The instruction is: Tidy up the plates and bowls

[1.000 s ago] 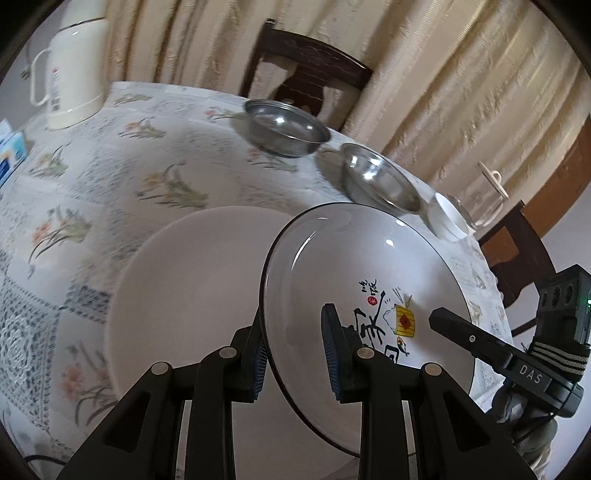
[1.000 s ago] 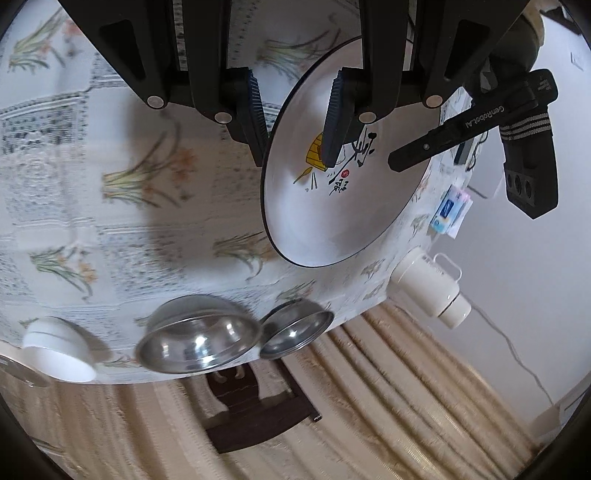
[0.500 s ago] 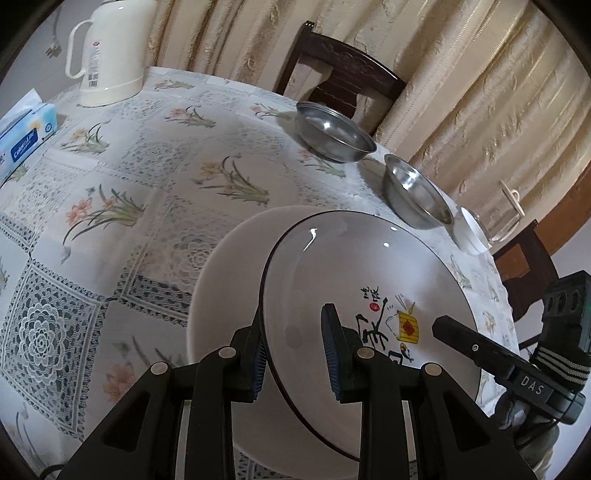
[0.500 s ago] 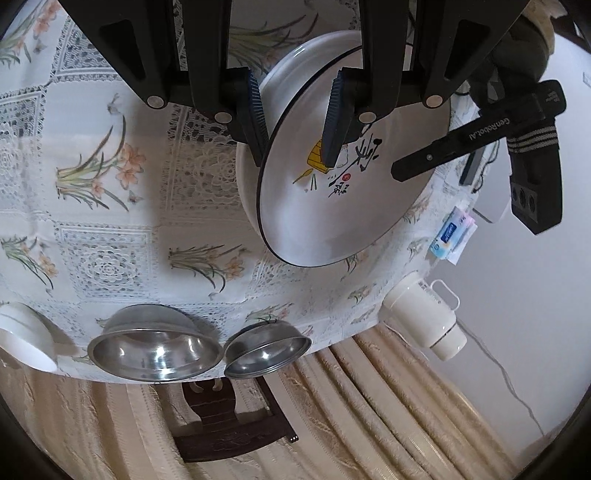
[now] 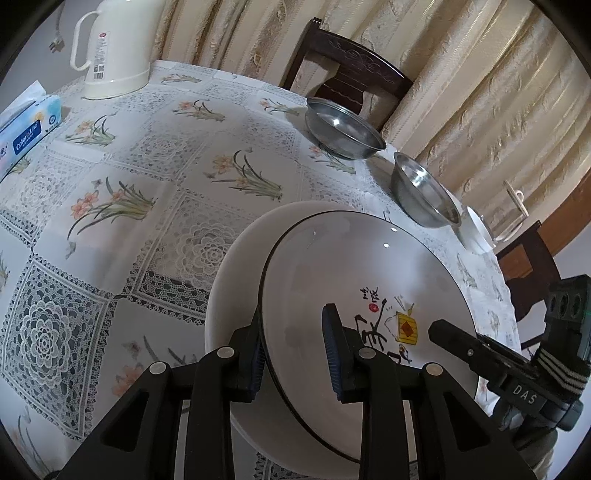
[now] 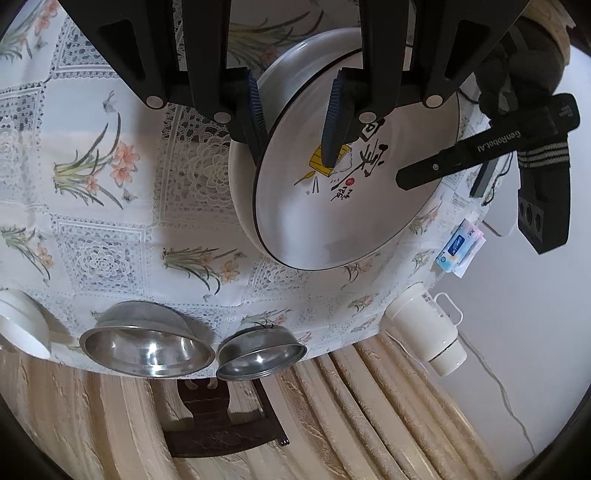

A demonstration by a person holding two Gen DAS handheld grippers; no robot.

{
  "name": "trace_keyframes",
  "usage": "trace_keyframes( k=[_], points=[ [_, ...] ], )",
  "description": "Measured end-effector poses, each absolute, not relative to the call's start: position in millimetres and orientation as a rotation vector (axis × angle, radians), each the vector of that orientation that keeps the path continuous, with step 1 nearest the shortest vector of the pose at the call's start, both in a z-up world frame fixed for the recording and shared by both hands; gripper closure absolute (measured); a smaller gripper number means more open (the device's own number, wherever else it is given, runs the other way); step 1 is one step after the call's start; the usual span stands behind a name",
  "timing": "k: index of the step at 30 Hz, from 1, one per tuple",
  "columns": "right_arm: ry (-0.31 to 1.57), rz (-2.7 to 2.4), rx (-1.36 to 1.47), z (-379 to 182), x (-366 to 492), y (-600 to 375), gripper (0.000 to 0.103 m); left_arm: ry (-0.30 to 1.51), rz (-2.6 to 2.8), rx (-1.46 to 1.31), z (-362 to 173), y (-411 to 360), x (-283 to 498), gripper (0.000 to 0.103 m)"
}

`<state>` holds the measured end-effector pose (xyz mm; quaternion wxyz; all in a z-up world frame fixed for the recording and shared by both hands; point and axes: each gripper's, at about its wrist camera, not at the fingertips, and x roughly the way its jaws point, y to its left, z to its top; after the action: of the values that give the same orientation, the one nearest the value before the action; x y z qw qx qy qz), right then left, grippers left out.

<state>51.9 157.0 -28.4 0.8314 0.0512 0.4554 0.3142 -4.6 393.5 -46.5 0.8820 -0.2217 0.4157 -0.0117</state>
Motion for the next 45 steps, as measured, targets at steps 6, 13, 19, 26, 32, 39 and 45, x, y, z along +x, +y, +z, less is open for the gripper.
trace_keyframes(
  k=[6, 13, 19, 26, 32, 39, 45],
  points=[
    [0.968, 0.662, 0.127, -29, 51, 154, 0.070, 0.868, -0.031, -0.486, -45, 397, -4, 0.069],
    [0.968, 0.662, 0.161, -29, 52, 149, 0.070, 0.862, -0.038, -0.518, -43, 400, -5, 0.063],
    [0.971, 0.662, 0.186, -27, 51, 146, 0.070, 0.871, -0.041, -0.537, -43, 401, -6, 0.062],
    [0.951, 0.650, 0.202, -23, 50, 142, 0.070, 0.779, 0.007, -0.536, -26, 411, -13, 0.054],
    [0.906, 0.641, 0.216, -12, 48, 134, 0.069, 0.792, 0.008, -0.540, -30, 413, -8, 0.054],
    [0.912, 0.624, 0.235, -15, 51, 131, 0.069, 0.798, -0.016, -0.533, -30, 406, -6, 0.054],
    [0.919, 0.619, 0.236, -17, 52, 130, 0.069, 0.795, -0.013, -0.522, -27, 406, -1, 0.054]
  ],
)
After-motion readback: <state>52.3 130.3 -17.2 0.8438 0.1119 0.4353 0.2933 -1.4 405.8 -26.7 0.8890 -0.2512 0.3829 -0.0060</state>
